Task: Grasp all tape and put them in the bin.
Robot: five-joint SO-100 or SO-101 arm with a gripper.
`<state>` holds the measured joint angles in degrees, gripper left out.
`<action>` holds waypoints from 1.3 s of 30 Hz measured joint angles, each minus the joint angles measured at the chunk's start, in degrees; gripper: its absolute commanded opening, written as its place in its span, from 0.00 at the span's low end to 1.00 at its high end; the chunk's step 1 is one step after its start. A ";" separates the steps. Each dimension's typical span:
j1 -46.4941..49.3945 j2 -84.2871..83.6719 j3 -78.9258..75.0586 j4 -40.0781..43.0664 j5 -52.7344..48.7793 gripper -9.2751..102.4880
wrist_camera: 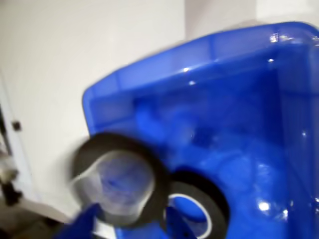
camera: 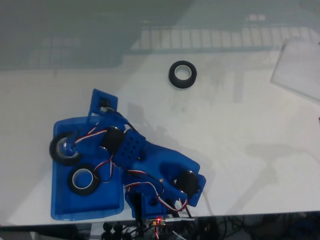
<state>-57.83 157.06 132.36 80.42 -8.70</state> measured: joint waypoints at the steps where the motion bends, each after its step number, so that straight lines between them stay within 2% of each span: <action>1: 0.44 0.09 0.00 -0.44 0.53 0.33; 13: 7.65 0.70 0.00 -5.36 0.79 0.33; 18: 21.27 -4.83 0.00 -15.64 1.67 0.31; 26: 52.03 -18.37 0.70 -35.86 5.63 0.31; 34: 66.62 -31.90 0.35 -42.10 14.59 0.31; 39: 69.61 -39.99 -4.39 -42.19 18.11 0.31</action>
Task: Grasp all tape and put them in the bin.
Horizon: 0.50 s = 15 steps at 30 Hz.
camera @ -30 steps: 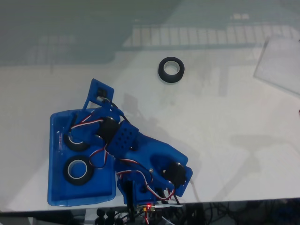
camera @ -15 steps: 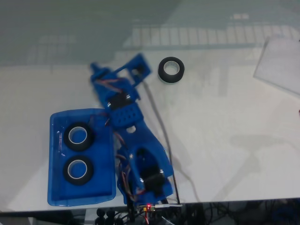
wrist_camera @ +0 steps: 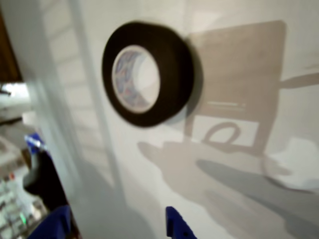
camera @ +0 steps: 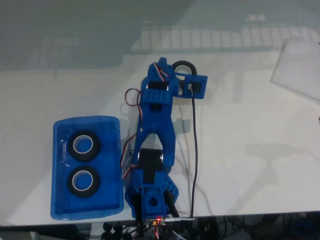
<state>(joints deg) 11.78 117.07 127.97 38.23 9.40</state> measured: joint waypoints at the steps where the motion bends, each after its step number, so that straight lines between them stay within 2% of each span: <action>1: 0.88 -1.58 -0.97 0.00 0.53 0.31; 7: 1.85 -11.95 -7.82 2.02 2.46 0.31; 15: 4.83 -22.15 -17.49 10.02 8.53 0.31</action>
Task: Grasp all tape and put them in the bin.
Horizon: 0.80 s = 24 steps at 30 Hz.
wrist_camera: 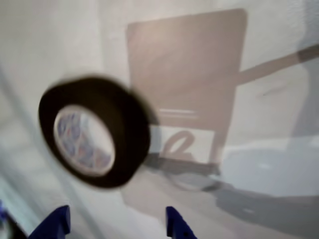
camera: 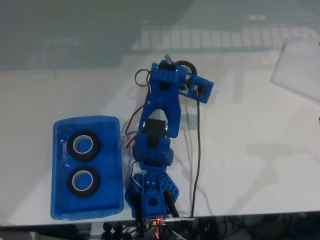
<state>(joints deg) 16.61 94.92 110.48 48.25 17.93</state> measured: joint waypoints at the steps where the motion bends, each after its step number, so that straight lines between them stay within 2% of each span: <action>1: 0.62 -0.97 -0.88 0.62 1.14 0.31; 24: 1.67 -18.98 -18.37 10.37 3.87 0.31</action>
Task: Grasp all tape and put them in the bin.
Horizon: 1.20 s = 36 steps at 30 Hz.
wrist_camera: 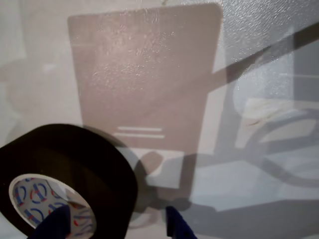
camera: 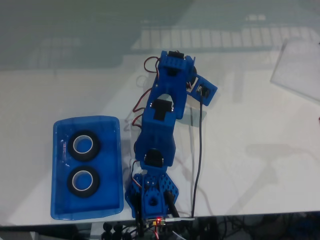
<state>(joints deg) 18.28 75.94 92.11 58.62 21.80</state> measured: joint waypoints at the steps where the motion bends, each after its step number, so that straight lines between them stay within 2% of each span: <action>1: 0.00 -0.62 -0.79 0.35 0.09 0.31; 10: 0.00 -4.92 -5.62 2.81 0.70 0.24; 14: 0.00 -6.15 -7.03 2.99 0.70 0.08; 30: 0.18 -6.33 -8.79 5.01 0.88 0.08; 36: -1.41 6.42 -2.46 4.75 -3.25 0.08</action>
<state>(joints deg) 16.88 82.35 89.65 63.37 18.54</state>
